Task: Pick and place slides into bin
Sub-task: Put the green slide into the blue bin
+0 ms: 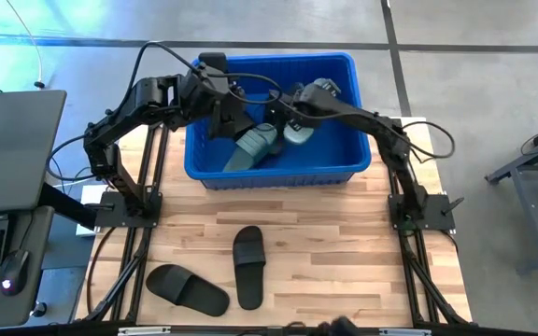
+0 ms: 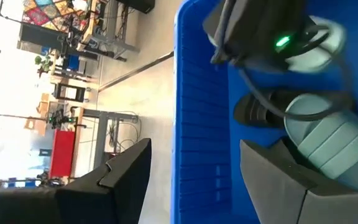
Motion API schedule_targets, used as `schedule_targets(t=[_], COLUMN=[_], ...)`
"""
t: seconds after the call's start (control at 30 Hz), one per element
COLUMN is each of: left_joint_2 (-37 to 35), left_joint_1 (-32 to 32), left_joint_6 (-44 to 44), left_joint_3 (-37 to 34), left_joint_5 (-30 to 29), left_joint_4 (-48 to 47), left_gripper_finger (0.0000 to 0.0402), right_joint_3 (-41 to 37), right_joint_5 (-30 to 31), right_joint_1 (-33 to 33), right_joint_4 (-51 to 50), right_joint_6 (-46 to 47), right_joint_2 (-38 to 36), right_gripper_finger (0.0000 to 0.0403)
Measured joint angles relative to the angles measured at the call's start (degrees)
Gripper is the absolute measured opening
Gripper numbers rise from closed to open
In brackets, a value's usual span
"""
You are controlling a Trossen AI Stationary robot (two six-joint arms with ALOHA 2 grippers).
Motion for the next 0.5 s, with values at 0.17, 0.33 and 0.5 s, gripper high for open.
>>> schedule_targets(t=[0.17, 0.33, 0.5], left_joint_2=[0.00, 0.00, 0.00], left_joint_1=[0.00, 0.00, 0.00], left_joint_6=[1.33, 1.36, 1.45], left_joint_3=[0.00, 0.00, 0.00], left_joint_5=[0.02, 0.02, 0.02], left_joint_4=[-1.58, -2.89, -3.21], left_gripper_finger=[0.0229, 0.0225, 0.0228], right_joint_3=[-0.03, -0.04, -0.03], right_joint_5=[-10.67, -13.99, -14.32], right_joint_1=[-4.01, -4.19, -3.13], right_joint_4=[0.28, 0.54, 0.55], right_joint_6=[-4.71, -7.35, -10.61], right_joint_2=[5.29, 8.26, 8.69], right_gripper_finger=[0.0000, 0.0000, 0.0001])
